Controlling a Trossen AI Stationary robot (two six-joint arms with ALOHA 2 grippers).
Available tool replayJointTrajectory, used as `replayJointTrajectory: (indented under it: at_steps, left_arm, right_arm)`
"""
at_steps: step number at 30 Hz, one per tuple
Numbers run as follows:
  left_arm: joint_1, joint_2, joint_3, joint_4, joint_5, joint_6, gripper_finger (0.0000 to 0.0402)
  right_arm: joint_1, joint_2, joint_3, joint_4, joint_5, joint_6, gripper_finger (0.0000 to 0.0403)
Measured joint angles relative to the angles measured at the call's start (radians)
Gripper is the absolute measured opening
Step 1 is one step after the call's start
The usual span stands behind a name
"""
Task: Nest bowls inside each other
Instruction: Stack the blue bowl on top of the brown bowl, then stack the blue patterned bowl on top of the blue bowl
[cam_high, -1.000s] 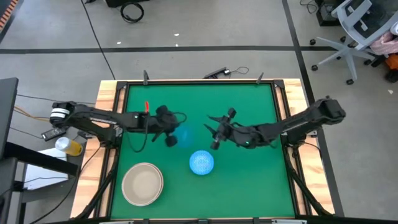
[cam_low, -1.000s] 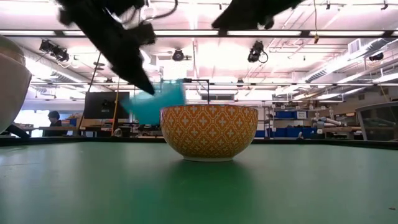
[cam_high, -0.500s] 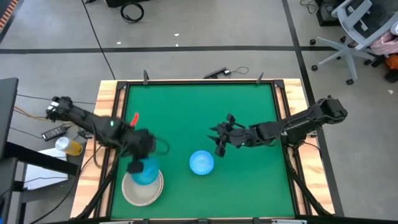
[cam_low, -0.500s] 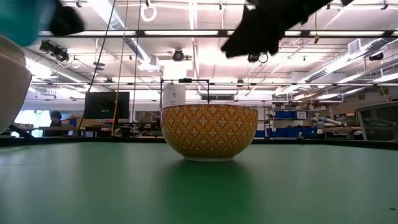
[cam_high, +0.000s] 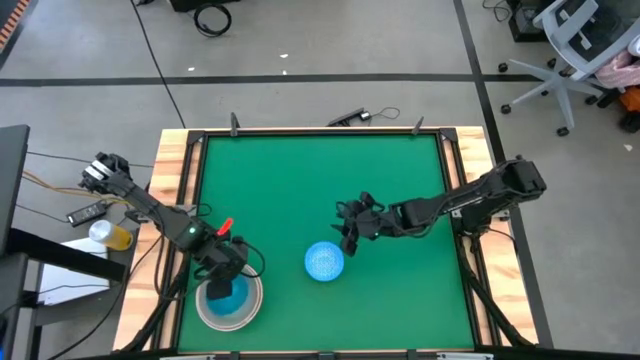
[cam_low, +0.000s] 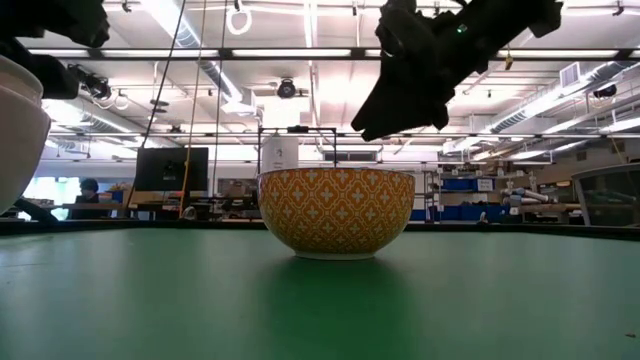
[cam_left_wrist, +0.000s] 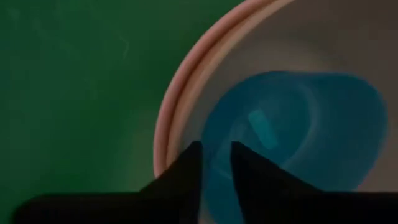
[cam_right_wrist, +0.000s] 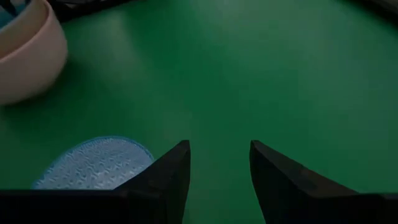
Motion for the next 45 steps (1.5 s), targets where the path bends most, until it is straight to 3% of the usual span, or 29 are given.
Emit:
replayJointTrajectory:
  at_steps: [6,10,16,21,24,26,30,33,39,45]
  left_arm:
    - [0.002,-0.003,0.0,-0.003,0.001,-0.007,0.0193]
    - [0.006,-0.01,0.026,-0.031,-0.008,0.044,0.0236]
    - [0.004,-0.01,0.176,-0.102,-0.169,0.086,0.0244]
    - [0.01,-0.01,0.27,-0.098,-0.371,0.154,0.0244]
    - [0.037,-0.011,0.279,-0.081,-0.486,0.174,0.0244]
    - [0.062,-0.006,0.279,-0.073,-0.564,0.175,0.0244]
    - [0.128,0.028,0.279,-0.053,-0.74,0.178,0.0244]
    - [0.189,0.057,0.279,0.027,-0.771,0.236,0.0244]
    - [0.284,0.139,0.278,0.252,-0.769,0.461,0.0244]
    - [0.377,0.231,0.278,0.402,-0.769,0.611,0.0244]
  right_arm:
    - [-0.03,0.028,0.0,-0.001,-0.119,0.017,0.017]
    - [-0.041,0.092,0.0,0.042,-0.21,0.026,0.017]
    - [-0.041,0.2,0.0,0.142,-0.331,0.028,0.017]
    - [-0.041,0.257,0.0,0.152,-0.352,0.029,0.0166]
    - [-0.041,0.278,0.0,0.151,-0.325,0.022,0.0141]
    - [-0.041,0.28,0.0,0.146,-0.303,0.019,0.0103]
    - [-0.039,0.252,0.001,0.166,-0.201,-0.025,0.0021]
    - [-0.029,0.235,-0.002,0.194,-0.038,-0.067,0.0034]
    - [0.021,0.21,0.0,0.32,0.43,-0.252,0.0034]
    - [0.055,0.211,-0.001,0.507,0.657,-0.511,0.0024]
